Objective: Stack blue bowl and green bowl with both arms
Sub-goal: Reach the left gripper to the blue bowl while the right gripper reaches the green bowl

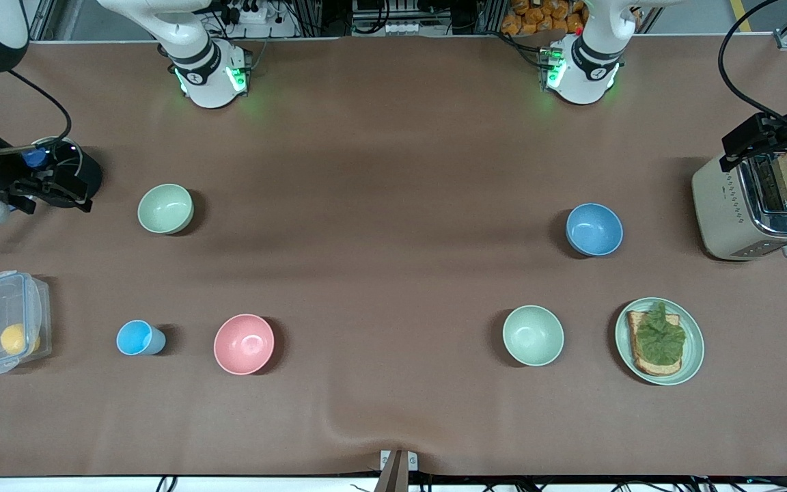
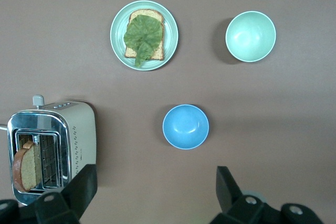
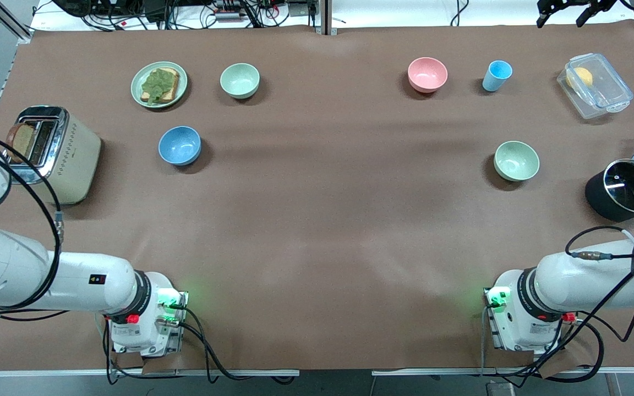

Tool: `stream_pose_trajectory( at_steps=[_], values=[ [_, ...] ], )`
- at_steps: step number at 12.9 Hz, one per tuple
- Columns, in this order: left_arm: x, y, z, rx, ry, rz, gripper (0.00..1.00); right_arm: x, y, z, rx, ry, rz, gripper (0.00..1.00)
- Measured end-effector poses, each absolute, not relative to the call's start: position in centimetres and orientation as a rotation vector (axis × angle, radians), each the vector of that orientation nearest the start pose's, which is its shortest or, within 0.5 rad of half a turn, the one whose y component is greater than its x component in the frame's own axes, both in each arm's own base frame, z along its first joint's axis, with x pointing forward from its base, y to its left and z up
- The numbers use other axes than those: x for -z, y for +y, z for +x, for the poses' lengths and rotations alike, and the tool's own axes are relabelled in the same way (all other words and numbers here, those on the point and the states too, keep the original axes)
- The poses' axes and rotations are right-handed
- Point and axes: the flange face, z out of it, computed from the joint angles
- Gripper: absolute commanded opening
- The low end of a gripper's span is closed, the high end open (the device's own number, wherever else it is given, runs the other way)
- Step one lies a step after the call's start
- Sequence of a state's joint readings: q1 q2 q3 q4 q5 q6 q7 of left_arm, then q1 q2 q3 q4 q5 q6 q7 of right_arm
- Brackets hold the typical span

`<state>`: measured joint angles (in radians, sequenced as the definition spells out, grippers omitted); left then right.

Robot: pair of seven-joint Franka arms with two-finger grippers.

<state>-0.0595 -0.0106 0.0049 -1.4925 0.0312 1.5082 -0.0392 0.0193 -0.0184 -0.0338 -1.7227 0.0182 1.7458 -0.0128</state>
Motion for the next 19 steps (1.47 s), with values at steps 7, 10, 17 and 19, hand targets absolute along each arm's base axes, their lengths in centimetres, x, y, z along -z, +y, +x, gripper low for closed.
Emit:
stream_pose_trajectory(
  at_steps=[7,10,17,19],
  values=[
    [-65.3,-2.7,54.9,0.019,-0.039,-3.111,1.00,-58.5,1.4,55.6,0.072,0.007,-3.134,1.00],
    [-61.9,-2.9,56.3,-0.078,-0.045,-3.105,1.00,-55.5,0.7,56.7,-0.012,0.028,-3.138,1.00],
    [-44.5,-4.8,59.6,-0.316,-0.038,-3.075,1.00,-42.3,-3.7,56.5,-0.294,-0.003,-3.074,1.00],
    [-39.7,-4.6,58.5,-0.354,-0.038,-3.069,1.00,-38.7,-3.9,55.6,-0.245,-0.047,-3.072,1.00]
  ],
)
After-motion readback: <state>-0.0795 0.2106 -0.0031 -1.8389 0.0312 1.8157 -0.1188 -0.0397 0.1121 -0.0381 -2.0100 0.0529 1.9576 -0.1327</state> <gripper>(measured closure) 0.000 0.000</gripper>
